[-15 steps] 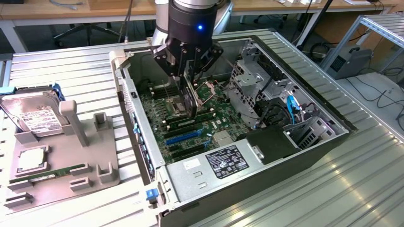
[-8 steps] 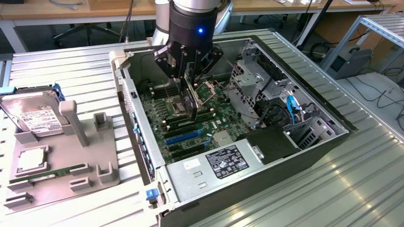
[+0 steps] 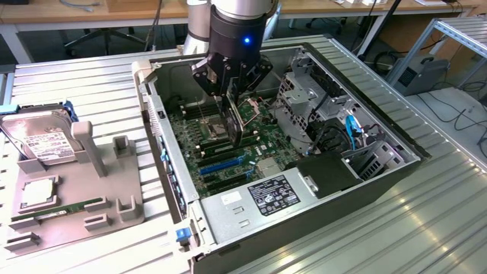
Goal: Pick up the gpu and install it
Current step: 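Pick up the gpu and move the gpu toward the slot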
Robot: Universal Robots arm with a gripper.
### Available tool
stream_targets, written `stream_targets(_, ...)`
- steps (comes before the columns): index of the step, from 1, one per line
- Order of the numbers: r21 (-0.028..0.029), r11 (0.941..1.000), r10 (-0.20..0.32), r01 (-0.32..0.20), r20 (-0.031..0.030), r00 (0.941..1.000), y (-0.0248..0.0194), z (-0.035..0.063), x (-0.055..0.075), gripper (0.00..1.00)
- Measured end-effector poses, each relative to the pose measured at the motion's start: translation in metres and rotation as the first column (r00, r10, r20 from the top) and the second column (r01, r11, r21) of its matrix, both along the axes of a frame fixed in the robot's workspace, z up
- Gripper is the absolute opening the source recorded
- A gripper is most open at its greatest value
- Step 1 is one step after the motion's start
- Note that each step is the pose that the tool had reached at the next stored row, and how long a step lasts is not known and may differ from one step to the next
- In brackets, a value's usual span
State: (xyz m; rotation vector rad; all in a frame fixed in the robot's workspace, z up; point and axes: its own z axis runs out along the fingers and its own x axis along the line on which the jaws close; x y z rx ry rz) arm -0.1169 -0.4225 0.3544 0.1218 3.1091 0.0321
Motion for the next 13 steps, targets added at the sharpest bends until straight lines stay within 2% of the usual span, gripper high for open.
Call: stream_targets(13,0.0001,1.0000,0.000,0.000,0.0000,1.0000,0.0000,-0.0025,0.022,0.27)
